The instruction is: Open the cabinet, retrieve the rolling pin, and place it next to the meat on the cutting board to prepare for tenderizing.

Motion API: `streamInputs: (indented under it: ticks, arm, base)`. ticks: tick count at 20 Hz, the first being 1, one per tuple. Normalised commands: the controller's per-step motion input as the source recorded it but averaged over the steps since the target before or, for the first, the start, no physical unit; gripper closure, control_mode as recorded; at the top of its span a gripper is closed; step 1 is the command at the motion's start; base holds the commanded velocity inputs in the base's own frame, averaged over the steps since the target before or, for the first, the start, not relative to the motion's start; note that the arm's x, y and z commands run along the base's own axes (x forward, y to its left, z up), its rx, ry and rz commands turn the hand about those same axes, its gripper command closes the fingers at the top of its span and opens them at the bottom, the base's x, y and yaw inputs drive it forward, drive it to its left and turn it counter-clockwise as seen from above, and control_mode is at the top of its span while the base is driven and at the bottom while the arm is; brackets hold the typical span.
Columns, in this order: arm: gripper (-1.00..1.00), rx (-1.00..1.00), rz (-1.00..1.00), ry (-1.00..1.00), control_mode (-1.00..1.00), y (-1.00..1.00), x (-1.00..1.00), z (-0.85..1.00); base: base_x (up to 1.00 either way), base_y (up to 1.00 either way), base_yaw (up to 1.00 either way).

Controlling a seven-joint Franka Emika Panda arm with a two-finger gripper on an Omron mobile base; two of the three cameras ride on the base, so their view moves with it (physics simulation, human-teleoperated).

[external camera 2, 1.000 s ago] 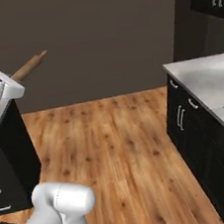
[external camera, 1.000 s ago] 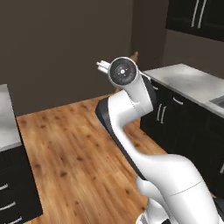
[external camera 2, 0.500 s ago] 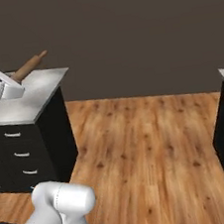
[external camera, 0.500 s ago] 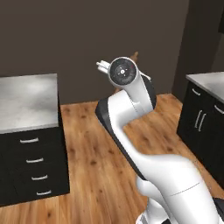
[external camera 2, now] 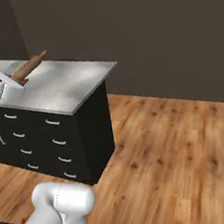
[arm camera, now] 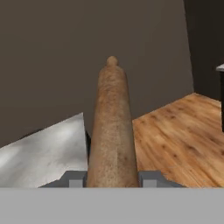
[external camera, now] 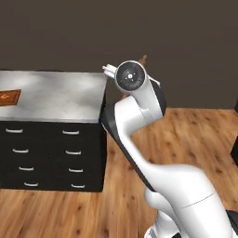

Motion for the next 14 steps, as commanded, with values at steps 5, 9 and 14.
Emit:
streamInputs:
  ticks: [5, 9, 14]
  arm:
    - [1.00, 0.00, 0.00, 0.00, 1.00, 0.00, 0.00, 0.00]
    - [1.00, 0.00, 0.00, 0.00, 1.00, 0.00, 0.00, 0.00]
    - [1.00, 0.00, 0.00, 0.00, 1.00, 0.00, 0.00, 0.00]
  base:
    - [0.60, 0.00, 0.43]
    - [0.96, -0.05, 0.37]
    - [0.98, -0.04, 0.34]
